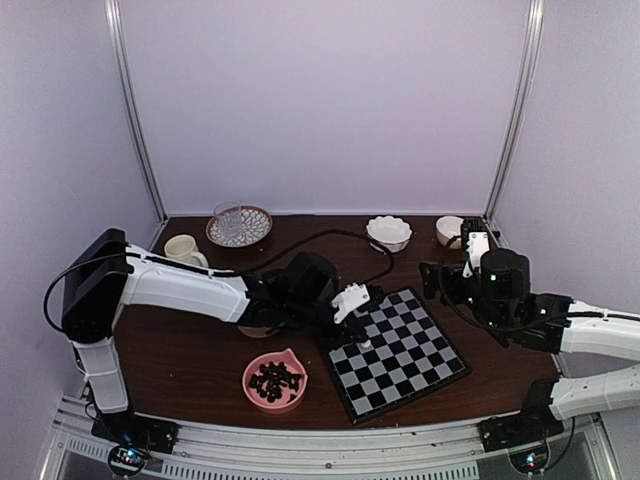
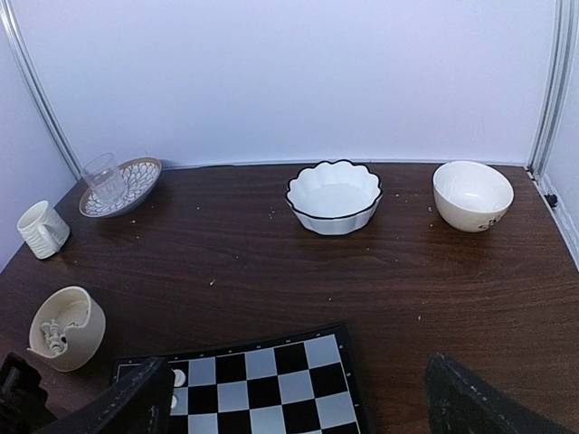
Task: Set up the chess pieces on the board
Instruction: Place the queen on the chessboard.
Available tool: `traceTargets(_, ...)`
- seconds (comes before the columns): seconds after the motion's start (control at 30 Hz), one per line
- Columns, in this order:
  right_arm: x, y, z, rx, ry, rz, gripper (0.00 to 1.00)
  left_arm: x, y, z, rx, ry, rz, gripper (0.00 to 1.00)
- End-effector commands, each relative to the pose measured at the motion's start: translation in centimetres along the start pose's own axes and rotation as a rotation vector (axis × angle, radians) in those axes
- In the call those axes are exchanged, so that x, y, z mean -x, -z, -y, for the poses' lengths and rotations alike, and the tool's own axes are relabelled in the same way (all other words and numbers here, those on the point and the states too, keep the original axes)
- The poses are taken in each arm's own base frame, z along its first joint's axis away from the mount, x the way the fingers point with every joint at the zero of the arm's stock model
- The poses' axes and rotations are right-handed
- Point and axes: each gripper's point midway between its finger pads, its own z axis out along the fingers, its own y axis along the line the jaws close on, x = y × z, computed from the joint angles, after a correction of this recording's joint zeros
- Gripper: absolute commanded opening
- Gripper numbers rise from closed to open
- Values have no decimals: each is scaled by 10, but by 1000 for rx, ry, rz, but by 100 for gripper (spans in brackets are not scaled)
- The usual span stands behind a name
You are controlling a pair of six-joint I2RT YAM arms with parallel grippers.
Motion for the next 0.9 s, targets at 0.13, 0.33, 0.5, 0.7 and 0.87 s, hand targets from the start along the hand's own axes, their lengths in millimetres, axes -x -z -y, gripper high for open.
traceTargets(0.13,4,-2,3,-20,-20,24,100,-21,-28,-1,7,25,-82,0)
traceTargets(0.33,4,-2,3,-20,-14,20,100,-30,-35,-3,18,27,-115,0)
traceTargets(0.5,3,-3,3,-21,-10,14,99,-28,-35,-2,21,29,-110,24)
traceTargets(0.7,6,1,4,-16,-10,20,99,-12,-20,0,27,26,-76,47)
traceTargets(0.87,7,6,3,0,-4,12,100,9,11,0,66,10,-22,48)
